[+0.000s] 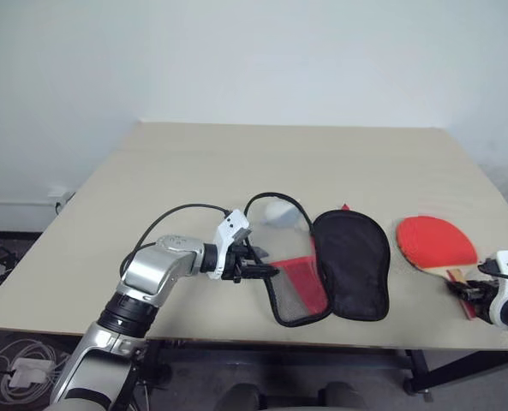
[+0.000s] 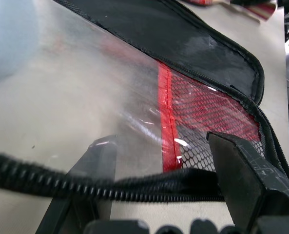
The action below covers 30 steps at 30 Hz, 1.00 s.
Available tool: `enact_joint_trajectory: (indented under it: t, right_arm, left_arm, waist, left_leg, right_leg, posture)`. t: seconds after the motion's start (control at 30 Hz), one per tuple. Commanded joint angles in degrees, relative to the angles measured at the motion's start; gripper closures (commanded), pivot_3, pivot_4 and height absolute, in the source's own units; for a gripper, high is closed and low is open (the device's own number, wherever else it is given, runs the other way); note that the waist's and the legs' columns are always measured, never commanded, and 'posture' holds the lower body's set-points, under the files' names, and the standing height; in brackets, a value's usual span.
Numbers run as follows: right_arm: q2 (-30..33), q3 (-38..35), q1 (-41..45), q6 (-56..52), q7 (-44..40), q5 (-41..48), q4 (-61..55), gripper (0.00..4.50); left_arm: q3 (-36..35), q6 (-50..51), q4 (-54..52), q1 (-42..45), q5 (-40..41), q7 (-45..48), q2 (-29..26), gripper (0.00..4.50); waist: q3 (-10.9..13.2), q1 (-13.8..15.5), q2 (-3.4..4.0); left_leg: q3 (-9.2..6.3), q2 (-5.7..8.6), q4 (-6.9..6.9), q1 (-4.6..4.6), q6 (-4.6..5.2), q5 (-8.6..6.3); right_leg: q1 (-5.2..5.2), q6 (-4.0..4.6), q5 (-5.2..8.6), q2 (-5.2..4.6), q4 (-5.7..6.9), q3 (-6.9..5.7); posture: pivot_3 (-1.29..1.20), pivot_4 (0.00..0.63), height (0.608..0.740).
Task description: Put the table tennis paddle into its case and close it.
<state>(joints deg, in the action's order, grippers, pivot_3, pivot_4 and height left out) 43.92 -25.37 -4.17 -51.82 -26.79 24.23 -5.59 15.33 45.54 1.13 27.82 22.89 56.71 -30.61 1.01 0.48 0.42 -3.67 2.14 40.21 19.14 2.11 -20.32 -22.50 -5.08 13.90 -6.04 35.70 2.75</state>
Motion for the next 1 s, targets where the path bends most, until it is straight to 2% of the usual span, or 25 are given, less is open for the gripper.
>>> enact_joint_trajectory:
  t: [0.03,0.17,0.23,0.33,0.47,0.67,0.87,1.0]
  right_arm:
    - [1.8,-6.0,7.4,-5.3,5.7,0.6,-5.7,3.36]
    - [-1.1,-5.8,13.5,-15.0,8.3,4.7,-12.4,3.36]
    - [-4.5,-5.0,17.1,-20.1,10.7,6.3,-15.7,3.36]
    - [-16.4,-7.0,23.8,-28.8,16.7,8.9,-21.6,3.36]
    - [-27.4,-6.5,26.4,-36.1,22.3,6.6,-28.0,3.36]
    - [-37.0,-6.6,24.1,-40.7,25.5,4.8,-33.8,3.36]
    - [-42.1,-4.4,18.2,-40.7,26.6,6.4,-37.6,3.36]
    - [-43.2,-2.4,16.4,-40.7,27.0,6.5,-38.2,3.36]
  left_arm:
    - [-0.4,-0.9,-0.6,1.4,-0.2,0.5,0.4,1.39]
    - [-0.1,-0.9,0.0,1.9,-0.6,0.9,0.8,1.39]
    - [0.1,-1.0,0.5,2.3,-0.8,1.1,1.1,1.39]
    - [0.2,-1.1,1.1,2.9,-1.0,1.3,1.6,1.39]
    - [0.6,-1.2,1.4,3.0,-1.3,1.9,1.6,1.39]
    - [0.3,-1.2,2.3,3.7,-1.7,2.5,1.6,1.39]
    - [0.6,-1.2,2.5,3.9,-2.0,2.8,1.6,1.39]
    - [0.6,-1.2,2.9,4.3,-2.2,3.0,1.6,1.39]
  waist:
    - [0.0,-0.2,0.13]
    - [0.0,-0.3,0.2]
    - [0.0,-0.3,0.16]
    - [0.0,-0.3,0.16]
    - [0.0,0.0,0.26]
    - [0.0,-0.1,0.28]
    - [0.0,-0.6,0.3]
    - [0.0,-0.7,0.31]
  left_leg:
    - [0.02,-0.01,-0.01,0.0,0.0,0.0]
    - [-0.01,-0.04,-0.07,0.03,-0.01,0.0]
    - [-0.03,-0.05,-0.06,0.05,-0.01,0.01]
    - [-0.04,-0.05,-0.02,0.06,-0.01,0.01]
    - [-0.11,0.05,0.07,0.61,-0.03,0.03]
    - [-0.05,0.26,0.29,1.07,-0.04,0.03]
    - [-0.03,0.21,0.28,1.07,-0.12,0.09]
    - [0.07,0.2,0.28,1.08,-0.12,0.09]
  right_leg:
    - [-0.02,0.0,0.0,0.01,0.01,0.02]
    - [-0.07,0.0,0.0,0.03,0.01,0.0]
    - [-0.07,0.01,0.0,0.03,0.0,-0.01]
    - [-0.07,0.01,0.0,0.03,0.01,-0.02]
    - [-0.69,0.01,-0.02,-0.01,0.27,-0.03]
    - [-1.42,0.02,-0.02,-0.21,1.02,-0.11]
    - [-1.48,0.02,-0.02,-0.18,1.08,-0.2]
    - [-1.53,0.02,-0.02,-0.18,1.1,-0.18]
  posture:
    - [0.0,0.0,0.716]
    - [0.0,0.0,0.716]
    - [0.0,0.0,0.716]
    - [0.0,0.0,0.716]
    - [0.0,0.0,0.716]
    - [0.0,0.0,0.716]
    - [0.0,0.0,0.716]
    - [0.0,0.0,0.716]
